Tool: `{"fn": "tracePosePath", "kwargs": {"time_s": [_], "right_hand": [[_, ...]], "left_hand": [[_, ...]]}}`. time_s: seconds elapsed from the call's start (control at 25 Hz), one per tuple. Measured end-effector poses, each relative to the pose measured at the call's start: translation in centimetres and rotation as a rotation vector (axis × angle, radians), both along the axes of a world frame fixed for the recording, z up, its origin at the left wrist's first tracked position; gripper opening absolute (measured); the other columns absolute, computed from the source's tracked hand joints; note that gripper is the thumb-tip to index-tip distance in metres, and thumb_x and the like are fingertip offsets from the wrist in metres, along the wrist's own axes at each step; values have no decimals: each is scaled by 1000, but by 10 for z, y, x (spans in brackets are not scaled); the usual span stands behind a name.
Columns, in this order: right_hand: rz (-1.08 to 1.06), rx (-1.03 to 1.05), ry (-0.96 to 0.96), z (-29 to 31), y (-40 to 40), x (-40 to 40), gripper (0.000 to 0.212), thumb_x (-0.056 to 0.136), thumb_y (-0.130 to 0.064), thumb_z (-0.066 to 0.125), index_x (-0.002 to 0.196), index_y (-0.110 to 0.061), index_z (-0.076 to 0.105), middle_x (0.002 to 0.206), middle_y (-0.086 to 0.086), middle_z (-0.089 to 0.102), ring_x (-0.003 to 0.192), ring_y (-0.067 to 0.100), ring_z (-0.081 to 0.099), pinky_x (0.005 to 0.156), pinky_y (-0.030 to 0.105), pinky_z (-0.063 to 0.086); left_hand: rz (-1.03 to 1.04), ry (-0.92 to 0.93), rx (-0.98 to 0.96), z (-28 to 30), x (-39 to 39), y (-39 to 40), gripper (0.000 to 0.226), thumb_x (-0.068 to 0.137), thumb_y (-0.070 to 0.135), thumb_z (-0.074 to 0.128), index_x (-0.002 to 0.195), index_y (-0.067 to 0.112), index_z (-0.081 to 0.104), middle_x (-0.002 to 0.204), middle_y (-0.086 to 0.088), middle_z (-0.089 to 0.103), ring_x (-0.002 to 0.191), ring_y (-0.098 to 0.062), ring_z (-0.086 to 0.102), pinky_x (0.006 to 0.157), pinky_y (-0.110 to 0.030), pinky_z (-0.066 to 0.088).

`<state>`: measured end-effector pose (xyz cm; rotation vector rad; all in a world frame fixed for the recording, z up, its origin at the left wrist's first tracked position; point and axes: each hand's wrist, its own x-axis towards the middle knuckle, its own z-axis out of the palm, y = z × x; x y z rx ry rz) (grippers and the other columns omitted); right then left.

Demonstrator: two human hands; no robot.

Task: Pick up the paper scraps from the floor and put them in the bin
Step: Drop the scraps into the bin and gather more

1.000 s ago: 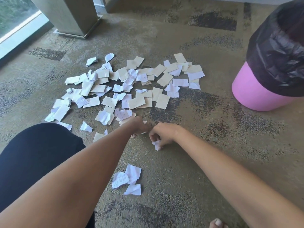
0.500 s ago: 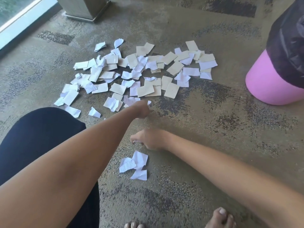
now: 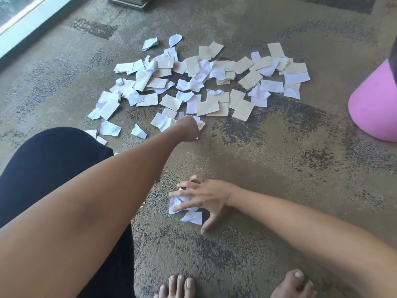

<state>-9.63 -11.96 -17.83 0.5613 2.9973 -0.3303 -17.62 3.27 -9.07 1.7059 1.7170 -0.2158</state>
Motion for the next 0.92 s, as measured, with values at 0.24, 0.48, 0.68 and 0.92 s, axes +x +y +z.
{"fn": "tracePosePath", "kwargs": {"time_s": [0.24,0.48,0.68,0.92], "right_hand": [[2,49,55,0,-10,-7,54,96,-59,39,133,-21,49,136,7,49,113,21,48,83,32,44],[-106,1,169,0,1,-21,19,94,-1,40,107,-9,53,100,8,57,76,16,50,53,26,51],[-334,-8,206,13,33,16,41,85,5,29,118,-7,51,108,6,53,86,13,52,60,20,54],[-694,96,272,23,68,82,27,89,-4,31,104,-12,51,97,3,52,83,18,57,49,22,53]], "left_hand": [[142,24,313,1,-3,10,31,92,26,41,103,2,58,103,-16,61,98,-35,58,72,-32,37],[167,152,423,-4,-18,20,73,81,51,60,133,9,33,124,-14,52,121,-34,46,95,-48,39],[226,237,449,-26,-34,20,80,74,55,51,135,8,29,126,-17,43,119,-35,40,95,-50,36],[77,116,214,-43,-23,21,121,60,77,60,153,27,0,160,-15,-4,147,-41,-11,112,-68,13]]}}
